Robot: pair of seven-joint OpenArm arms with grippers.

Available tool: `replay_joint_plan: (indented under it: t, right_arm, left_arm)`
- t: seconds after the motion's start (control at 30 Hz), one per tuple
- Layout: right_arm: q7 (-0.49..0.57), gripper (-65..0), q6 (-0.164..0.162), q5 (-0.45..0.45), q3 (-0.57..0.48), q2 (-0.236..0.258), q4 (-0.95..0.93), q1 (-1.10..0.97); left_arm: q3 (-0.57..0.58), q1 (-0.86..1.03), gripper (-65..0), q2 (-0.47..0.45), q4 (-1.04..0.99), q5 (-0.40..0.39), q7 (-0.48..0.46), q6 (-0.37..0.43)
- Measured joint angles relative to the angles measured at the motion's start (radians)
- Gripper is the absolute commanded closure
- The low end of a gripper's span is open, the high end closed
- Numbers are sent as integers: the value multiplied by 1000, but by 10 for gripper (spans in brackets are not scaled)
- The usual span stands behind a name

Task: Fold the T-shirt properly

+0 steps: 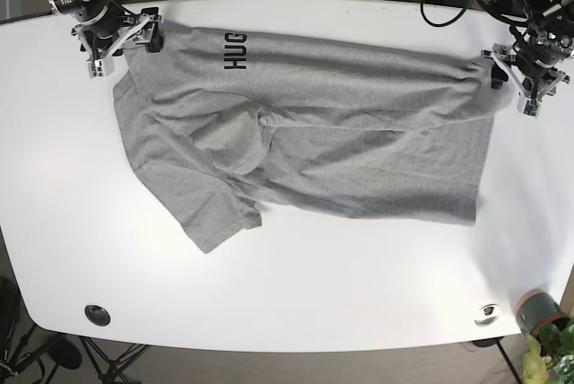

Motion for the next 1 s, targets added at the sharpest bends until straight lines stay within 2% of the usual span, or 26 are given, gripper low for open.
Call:
replay_joint_plan:
  t: [0.07,0.17,0.23,0.3,0.33,0.53,0.83,1.0]
  right_arm:
    - [-3,-415,0,-2,0,0,-3,6]
    - [-3,-285,0,-4,0,0,-5,8]
    - [-5,-163,0,-4,0,0,-6,8]
    - [-10,-89,0,-5,0,0,-6,8]
    - [-10,-73,0,-3,0,-2,-6,11]
    - [-11,-71,0,-3,-3,6,-6,16]
    - [-11,-70,2,3,-5,99,-6,-13]
    - [-10,-71,2,3,-5,125,-4,-49]
  left_arm:
    - [3,3,-333,1,-10,2,3,0]
    - [2,5,-235,0,-11,3,3,0]
    - [3,-5,-122,0,-13,2,2,0]
    - [3,-13,-78,1,-15,3,3,-2]
    - [3,-18,-75,1,-15,3,3,-2]
    - [-14,-18,-69,2,6,2,4,-5]
    - [-44,40,-68,-5,64,10,48,-3]
    - [-43,99,-68,-4,75,2,35,-3]
